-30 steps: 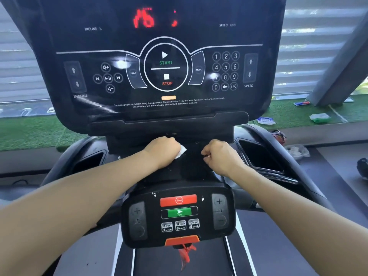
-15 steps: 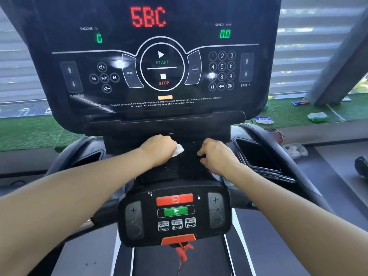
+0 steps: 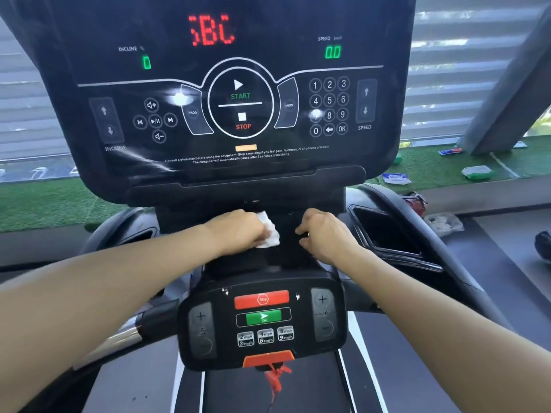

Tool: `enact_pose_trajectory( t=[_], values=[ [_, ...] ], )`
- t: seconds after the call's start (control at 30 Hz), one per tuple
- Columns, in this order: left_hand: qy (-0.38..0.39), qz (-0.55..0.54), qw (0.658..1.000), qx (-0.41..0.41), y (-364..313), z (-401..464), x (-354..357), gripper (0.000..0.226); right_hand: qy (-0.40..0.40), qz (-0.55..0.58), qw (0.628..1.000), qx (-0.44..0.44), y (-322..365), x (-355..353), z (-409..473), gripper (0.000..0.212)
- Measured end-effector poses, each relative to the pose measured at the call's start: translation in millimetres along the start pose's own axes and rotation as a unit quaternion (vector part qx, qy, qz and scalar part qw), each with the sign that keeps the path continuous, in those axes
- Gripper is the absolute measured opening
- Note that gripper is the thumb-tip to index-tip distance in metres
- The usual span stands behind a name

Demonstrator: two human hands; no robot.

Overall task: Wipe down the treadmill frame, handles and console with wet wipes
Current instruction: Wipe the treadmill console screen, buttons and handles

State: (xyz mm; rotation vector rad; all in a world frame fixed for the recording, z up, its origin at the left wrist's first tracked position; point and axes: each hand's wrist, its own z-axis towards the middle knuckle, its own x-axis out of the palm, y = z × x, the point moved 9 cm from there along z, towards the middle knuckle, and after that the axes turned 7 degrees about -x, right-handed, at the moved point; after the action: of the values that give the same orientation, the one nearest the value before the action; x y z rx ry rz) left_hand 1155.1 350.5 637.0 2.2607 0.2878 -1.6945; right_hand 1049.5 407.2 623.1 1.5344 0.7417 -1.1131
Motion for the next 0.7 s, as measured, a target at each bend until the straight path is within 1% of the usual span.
enact_pose_trajectory(
  t=[0.07,0.13,0.2,0.27,0.3,0.33,0.4,0.53,0.6,0.63,0.7],
  values=[
    [-0.002,-0.002,0.999,-0.036,3.0,14.5,-2.8,0.020,0.001,0.005,1.000,0.001,-0.5,0.4,-0.4,0.027],
    [-0.007,-0.008,0.999,-0.051,1.5,21.1,-3.9,0.026,-0.003,0.013,1.000,0.003,-0.9,0.4,-1.0,0.027],
    [-0.018,-0.022,0.999,-0.034,-4.1,16.4,-2.9,0.019,-0.008,0.018,1.000,0.004,-2.1,0.3,-1.6,0.027],
    [0.002,-0.041,0.999,-0.015,-8.5,3.8,4.9,0.010,-0.009,0.019,1.000,0.000,-2.8,1.2,-1.4,0.027],
    [0.014,-0.039,0.999,0.002,-10.1,-1.8,10.0,0.012,-0.008,0.019,1.000,-0.002,-3.1,1.7,-1.4,0.027],
    [0.020,-0.027,0.999,0.018,-9.0,-4.3,13.2,0.020,-0.010,0.021,1.000,-0.002,-3.4,1.7,-1.1,0.027],
    [0.010,-0.014,1.000,0.008,2.5,-0.6,15.1,0.028,-0.012,0.023,1.000,-0.002,-3.4,1.7,-0.4,0.027],
    [-0.005,-0.003,0.999,-0.039,7.6,21.0,10.6,0.012,-0.016,0.027,0.999,-0.003,-3.4,1.0,1.5,0.025],
    [-0.001,-0.007,0.999,-0.048,5.8,22.6,12.9,0.013,-0.015,0.028,0.999,-0.004,-4.8,2.1,2.1,0.026],
    [0.003,-0.018,0.999,-0.036,3.2,21.0,17.5,0.014,-0.013,0.029,0.999,-0.003,-5.0,3.1,2.1,0.026],
    [0.029,-0.043,0.998,0.021,-10.7,12.3,22.6,0.023,-0.012,0.033,0.999,-0.002,-6.1,3.4,3.4,0.026]
  ],
)
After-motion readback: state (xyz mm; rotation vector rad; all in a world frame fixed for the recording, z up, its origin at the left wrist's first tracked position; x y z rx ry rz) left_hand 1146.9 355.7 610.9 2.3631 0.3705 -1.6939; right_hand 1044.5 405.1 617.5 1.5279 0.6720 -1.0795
